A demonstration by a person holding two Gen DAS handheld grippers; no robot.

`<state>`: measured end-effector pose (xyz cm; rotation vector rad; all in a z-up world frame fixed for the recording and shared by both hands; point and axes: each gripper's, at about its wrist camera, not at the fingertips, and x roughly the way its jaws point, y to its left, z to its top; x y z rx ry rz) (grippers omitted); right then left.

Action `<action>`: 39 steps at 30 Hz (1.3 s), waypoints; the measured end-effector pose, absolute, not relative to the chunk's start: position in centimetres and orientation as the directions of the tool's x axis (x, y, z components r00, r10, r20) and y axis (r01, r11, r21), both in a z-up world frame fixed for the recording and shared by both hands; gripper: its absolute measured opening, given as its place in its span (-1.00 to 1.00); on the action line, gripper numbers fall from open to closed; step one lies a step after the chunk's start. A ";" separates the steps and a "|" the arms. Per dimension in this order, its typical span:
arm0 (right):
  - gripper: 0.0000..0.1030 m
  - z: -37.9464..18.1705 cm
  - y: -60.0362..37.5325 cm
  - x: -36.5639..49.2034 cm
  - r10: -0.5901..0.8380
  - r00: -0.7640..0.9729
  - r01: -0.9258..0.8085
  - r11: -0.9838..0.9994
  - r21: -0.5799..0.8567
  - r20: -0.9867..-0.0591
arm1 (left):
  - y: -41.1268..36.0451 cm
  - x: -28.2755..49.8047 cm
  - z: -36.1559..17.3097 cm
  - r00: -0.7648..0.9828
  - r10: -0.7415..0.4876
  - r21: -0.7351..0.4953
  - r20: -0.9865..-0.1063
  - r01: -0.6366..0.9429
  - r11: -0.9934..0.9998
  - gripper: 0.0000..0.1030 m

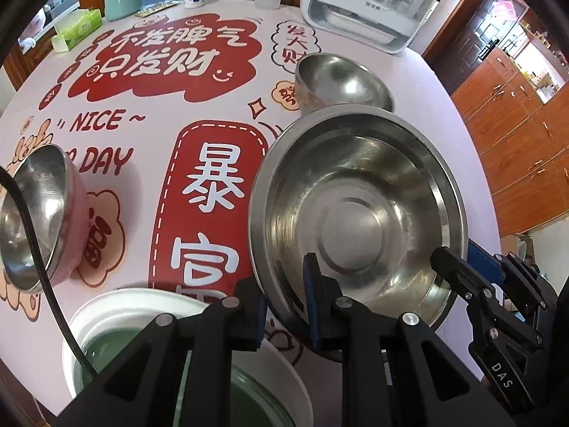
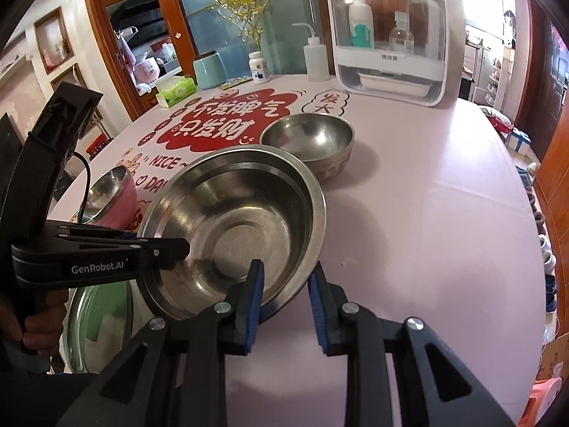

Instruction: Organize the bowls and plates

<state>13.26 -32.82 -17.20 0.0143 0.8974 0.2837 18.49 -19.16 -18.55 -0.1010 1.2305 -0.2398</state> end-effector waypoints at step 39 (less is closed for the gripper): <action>-0.51 -16.5 -33.7 0.0 0.081 0.574 -0.058 0.997 0.058 -0.815 | -23.2 6.6 -17.7 0.219 -0.314 -0.223 -0.924 0.360 0.906 -0.63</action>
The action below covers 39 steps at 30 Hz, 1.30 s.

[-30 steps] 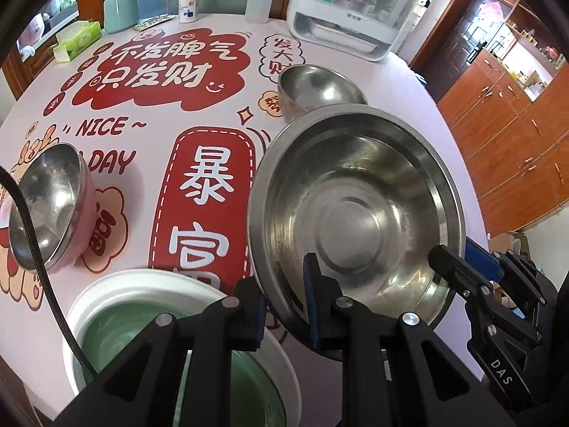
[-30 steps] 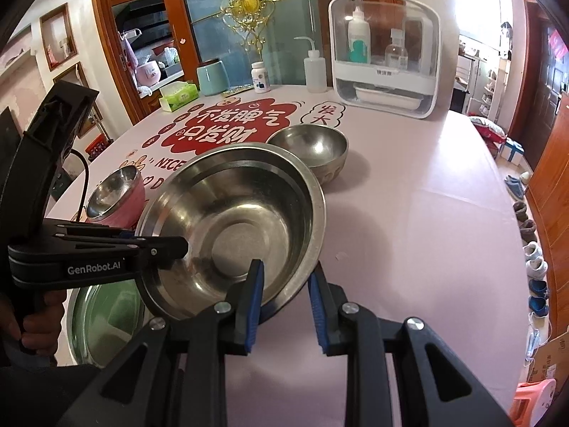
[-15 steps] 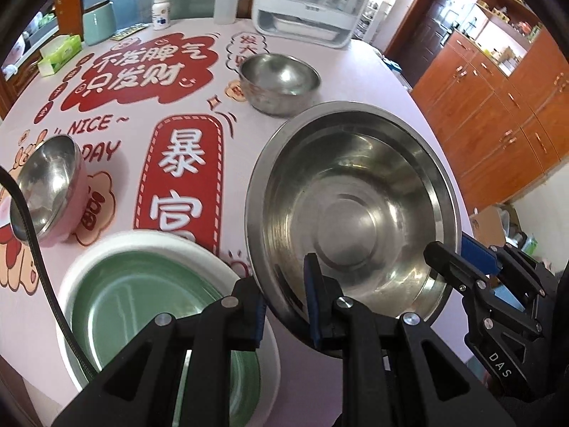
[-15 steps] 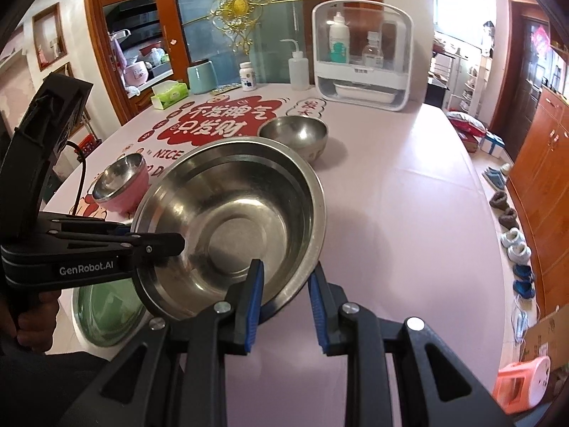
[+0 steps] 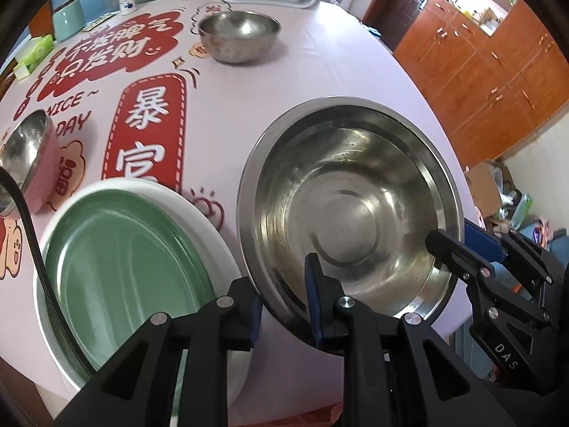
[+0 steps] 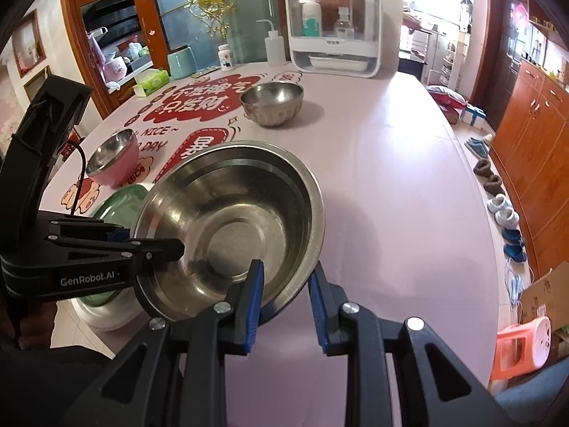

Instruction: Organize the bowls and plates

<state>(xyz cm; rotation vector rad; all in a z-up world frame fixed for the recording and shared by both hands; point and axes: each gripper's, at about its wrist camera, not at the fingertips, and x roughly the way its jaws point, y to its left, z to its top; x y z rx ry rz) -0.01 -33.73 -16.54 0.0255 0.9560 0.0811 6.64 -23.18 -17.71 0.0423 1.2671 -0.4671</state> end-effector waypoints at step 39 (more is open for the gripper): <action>-0.50 -19.5 -35.8 -2.6 0.097 0.519 0.020 0.992 0.125 -0.849 | -25.2 6.1 -19.6 0.148 -0.203 -0.128 -0.968 0.404 0.906 -0.48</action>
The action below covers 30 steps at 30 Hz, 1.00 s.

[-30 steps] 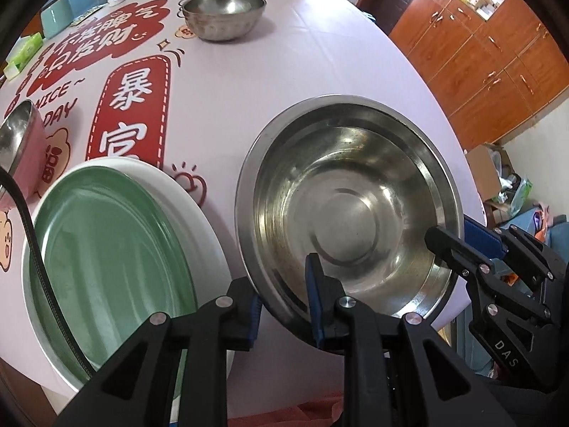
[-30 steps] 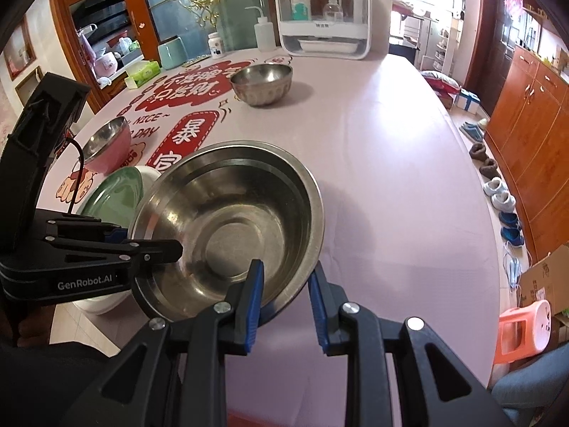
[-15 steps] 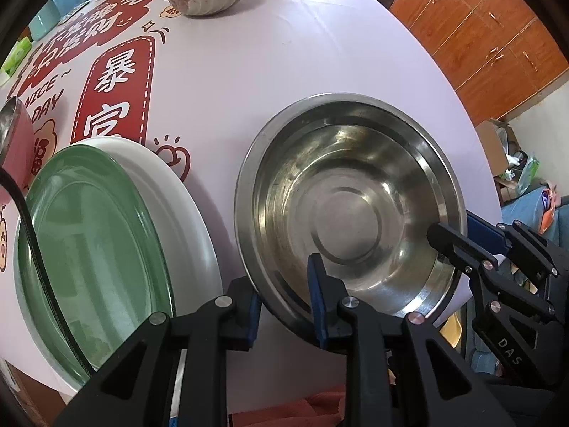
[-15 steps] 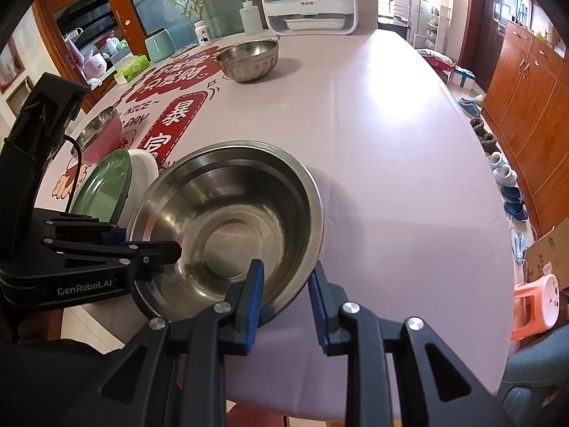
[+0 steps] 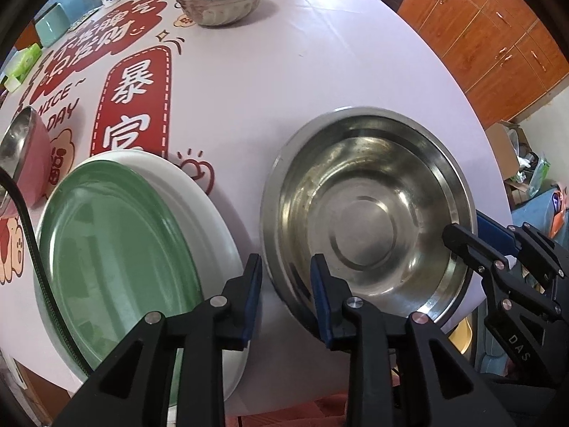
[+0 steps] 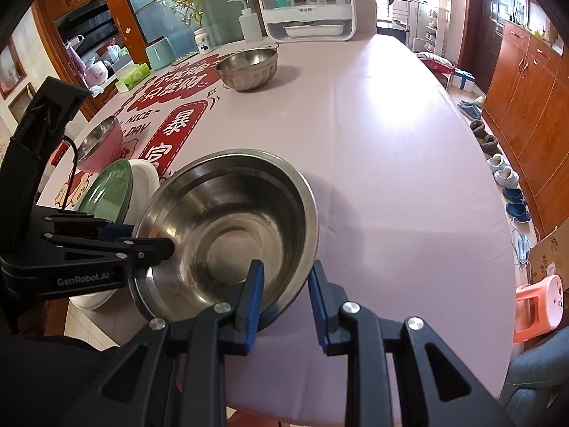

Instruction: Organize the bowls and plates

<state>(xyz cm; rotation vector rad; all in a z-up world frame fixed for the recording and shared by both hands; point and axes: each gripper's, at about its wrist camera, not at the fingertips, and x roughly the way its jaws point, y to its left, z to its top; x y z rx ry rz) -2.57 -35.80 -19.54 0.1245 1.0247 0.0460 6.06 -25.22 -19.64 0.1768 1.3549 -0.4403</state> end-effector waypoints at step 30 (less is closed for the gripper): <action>0.03 -14.7 -33.3 -1.1 0.014 0.612 0.109 0.989 0.102 -0.791 | -16.0 7.1 -10.4 0.361 -0.276 -0.131 -0.891 0.376 0.917 -0.02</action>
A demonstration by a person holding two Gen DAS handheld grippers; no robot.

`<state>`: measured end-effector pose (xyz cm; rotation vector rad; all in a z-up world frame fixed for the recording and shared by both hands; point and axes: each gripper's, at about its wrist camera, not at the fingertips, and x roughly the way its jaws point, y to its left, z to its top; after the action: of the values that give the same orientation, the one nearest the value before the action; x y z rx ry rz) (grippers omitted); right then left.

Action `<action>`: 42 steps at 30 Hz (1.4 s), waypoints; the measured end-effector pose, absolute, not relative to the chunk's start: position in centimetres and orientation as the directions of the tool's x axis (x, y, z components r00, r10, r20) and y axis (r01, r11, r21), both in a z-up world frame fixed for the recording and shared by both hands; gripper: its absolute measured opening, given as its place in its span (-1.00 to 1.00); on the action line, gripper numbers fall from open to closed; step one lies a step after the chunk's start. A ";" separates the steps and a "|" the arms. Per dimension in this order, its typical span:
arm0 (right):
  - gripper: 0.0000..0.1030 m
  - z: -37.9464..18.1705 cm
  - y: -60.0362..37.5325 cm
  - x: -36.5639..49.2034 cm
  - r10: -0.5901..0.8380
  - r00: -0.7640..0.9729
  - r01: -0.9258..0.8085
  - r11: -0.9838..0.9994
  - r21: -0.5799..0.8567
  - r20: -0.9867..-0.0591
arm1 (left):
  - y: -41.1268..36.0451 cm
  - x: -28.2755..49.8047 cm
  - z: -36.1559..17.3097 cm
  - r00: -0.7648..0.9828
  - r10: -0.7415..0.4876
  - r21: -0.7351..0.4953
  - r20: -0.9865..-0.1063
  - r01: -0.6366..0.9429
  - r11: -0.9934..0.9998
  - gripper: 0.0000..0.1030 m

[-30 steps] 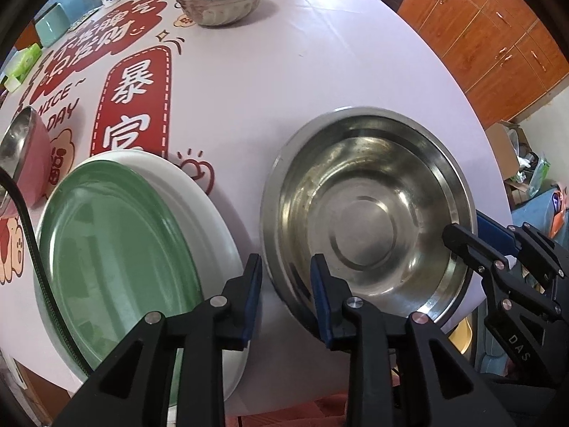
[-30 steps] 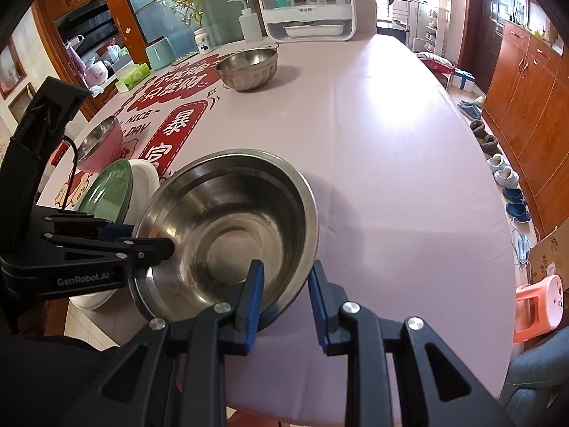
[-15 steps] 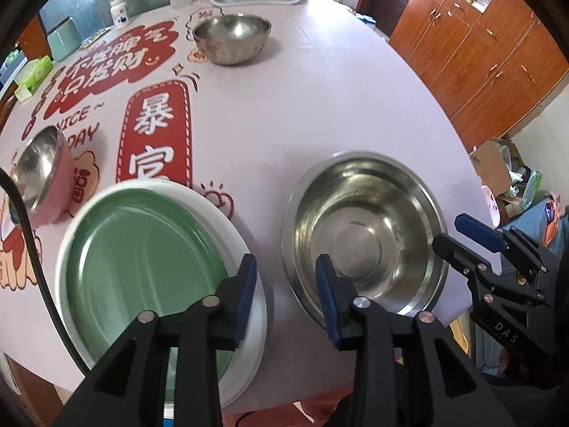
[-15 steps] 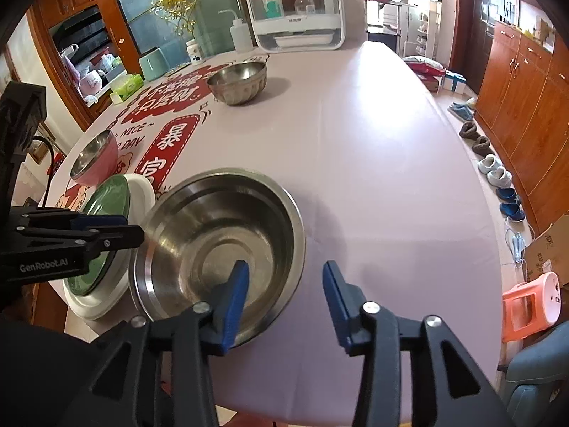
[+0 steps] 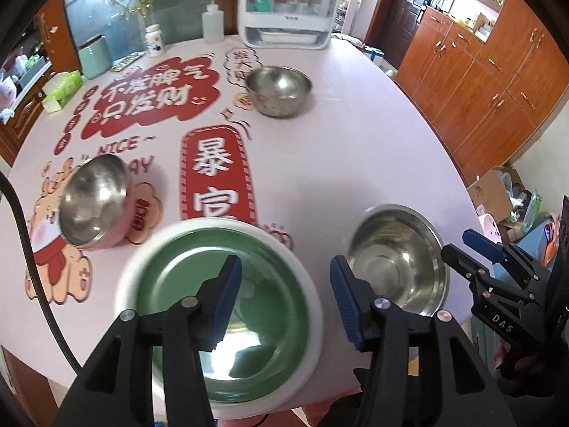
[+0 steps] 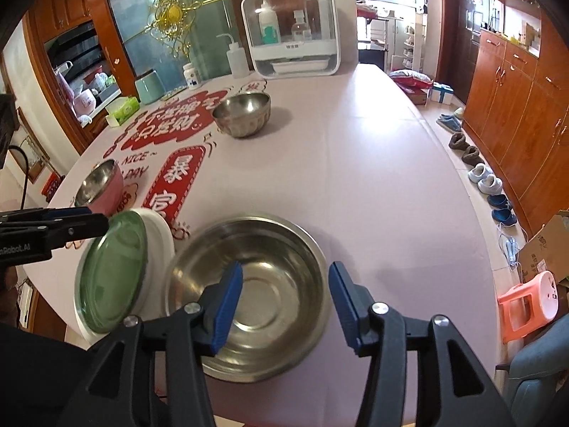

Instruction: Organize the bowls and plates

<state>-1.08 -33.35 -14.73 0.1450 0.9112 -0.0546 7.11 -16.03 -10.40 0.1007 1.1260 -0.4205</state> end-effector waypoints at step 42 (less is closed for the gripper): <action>0.27 -14.4 -12.0 5.6 -0.013 0.665 0.178 0.974 0.141 -0.747 | 7.3 16.0 -10.6 0.387 -0.244 -0.123 -0.889 0.312 0.942 0.35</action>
<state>5.62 -12.01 -14.38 0.2092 0.8376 -0.1089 16.01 7.35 -10.60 0.0682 1.1190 -0.3547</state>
